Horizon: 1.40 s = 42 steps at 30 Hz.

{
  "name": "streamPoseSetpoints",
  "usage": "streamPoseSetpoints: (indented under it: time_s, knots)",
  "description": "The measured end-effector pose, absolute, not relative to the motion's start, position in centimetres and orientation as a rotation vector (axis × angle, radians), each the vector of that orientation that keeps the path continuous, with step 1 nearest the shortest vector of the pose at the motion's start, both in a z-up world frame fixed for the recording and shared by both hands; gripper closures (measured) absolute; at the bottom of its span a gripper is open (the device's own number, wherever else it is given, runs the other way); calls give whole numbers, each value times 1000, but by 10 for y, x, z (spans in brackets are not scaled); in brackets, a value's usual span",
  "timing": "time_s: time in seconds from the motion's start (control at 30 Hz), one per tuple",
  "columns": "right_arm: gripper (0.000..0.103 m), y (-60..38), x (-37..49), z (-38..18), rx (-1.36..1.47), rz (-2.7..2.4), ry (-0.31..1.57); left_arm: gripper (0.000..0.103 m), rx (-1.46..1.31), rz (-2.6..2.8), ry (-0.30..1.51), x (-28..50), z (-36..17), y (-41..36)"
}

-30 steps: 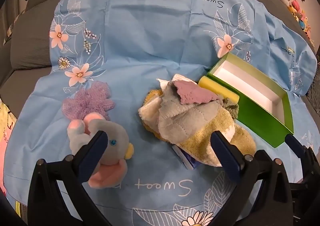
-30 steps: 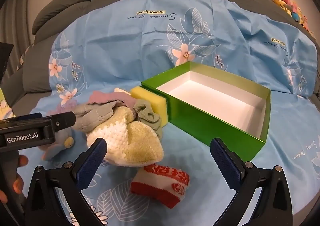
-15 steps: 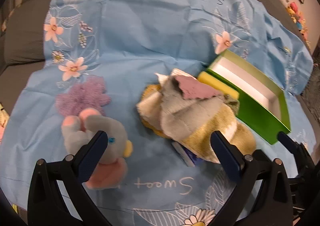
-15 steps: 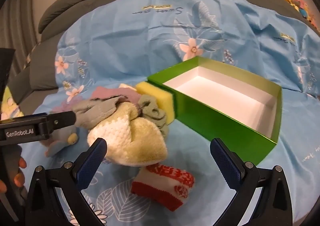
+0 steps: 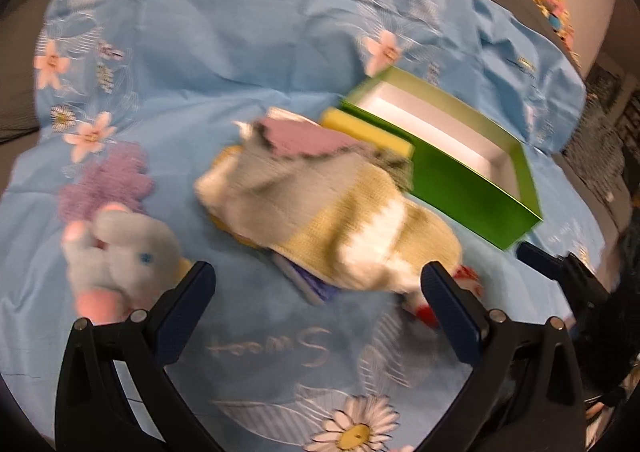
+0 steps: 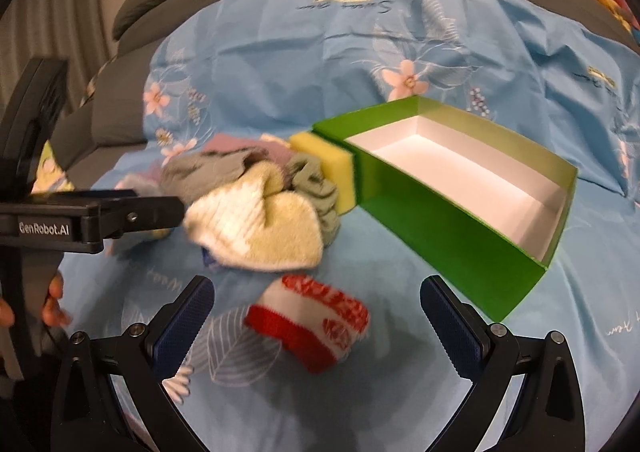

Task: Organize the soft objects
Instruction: 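Move the right gripper toward the red-and-white sock beside the pile, then grasp the red-and-white sock with the right gripper and lift it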

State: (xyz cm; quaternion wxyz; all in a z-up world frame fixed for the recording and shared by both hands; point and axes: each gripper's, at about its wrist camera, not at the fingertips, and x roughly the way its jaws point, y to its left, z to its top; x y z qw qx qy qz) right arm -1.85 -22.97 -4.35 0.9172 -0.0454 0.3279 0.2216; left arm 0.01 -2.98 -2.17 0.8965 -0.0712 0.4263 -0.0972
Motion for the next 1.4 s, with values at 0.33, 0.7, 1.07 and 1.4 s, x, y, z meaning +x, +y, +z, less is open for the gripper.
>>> streamPoseSetpoints:
  time_s: [0.33,0.7,1.07,1.4]
  knots:
    - [0,-238,-25,-60,-136,484,723,1,-115,-376,929,-7,-33,-76]
    - [3,-250,-22,-69,-78,534,735,4,-58,-455,955,6,-50,-123]
    - [32,-246,-10,-82,-53,607,802,29,-49,-476,983,19,-65,-136]
    - [63,-249,-8,-84,-34,611,814,35,-55,-480,977,20,-71,-132]
